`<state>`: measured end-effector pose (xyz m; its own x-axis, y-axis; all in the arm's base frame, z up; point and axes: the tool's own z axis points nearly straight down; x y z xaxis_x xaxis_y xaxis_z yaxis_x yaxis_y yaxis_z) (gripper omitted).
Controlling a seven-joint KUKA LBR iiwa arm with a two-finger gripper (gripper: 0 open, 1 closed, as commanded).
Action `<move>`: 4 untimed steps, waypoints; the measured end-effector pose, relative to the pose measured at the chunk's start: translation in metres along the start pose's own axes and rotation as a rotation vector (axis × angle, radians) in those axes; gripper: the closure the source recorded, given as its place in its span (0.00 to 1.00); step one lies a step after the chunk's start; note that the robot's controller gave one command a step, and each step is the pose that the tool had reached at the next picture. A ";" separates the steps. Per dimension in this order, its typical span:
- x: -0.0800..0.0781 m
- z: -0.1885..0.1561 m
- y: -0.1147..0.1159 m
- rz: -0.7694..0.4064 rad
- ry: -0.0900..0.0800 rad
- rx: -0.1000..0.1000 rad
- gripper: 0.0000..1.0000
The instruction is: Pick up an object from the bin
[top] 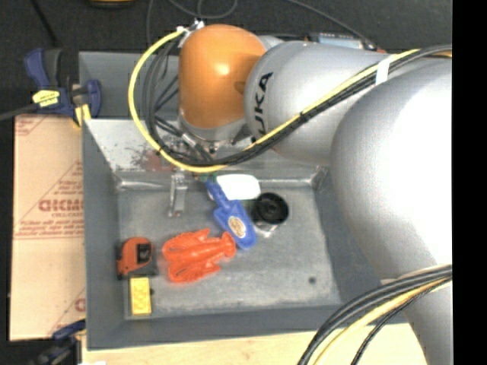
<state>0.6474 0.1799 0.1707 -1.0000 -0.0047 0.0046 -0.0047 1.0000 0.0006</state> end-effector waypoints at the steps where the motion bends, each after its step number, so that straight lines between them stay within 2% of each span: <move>1: -0.002 -0.006 -0.001 0.003 -0.008 -0.001 0.00; 2: 0.029 0.049 -0.040 -0.039 -0.012 0.000 0.00; 3: 0.034 0.071 -0.048 -0.036 -0.002 0.005 0.00; 4: 0.059 0.088 -0.041 -0.064 -0.011 -0.001 0.00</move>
Offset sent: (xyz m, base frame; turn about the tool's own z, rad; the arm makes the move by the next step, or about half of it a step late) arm -0.0396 -0.0513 -0.0660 -0.0477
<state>0.5885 0.1388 0.0832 -0.9976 -0.0684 -0.0060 -0.0684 0.9977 0.0019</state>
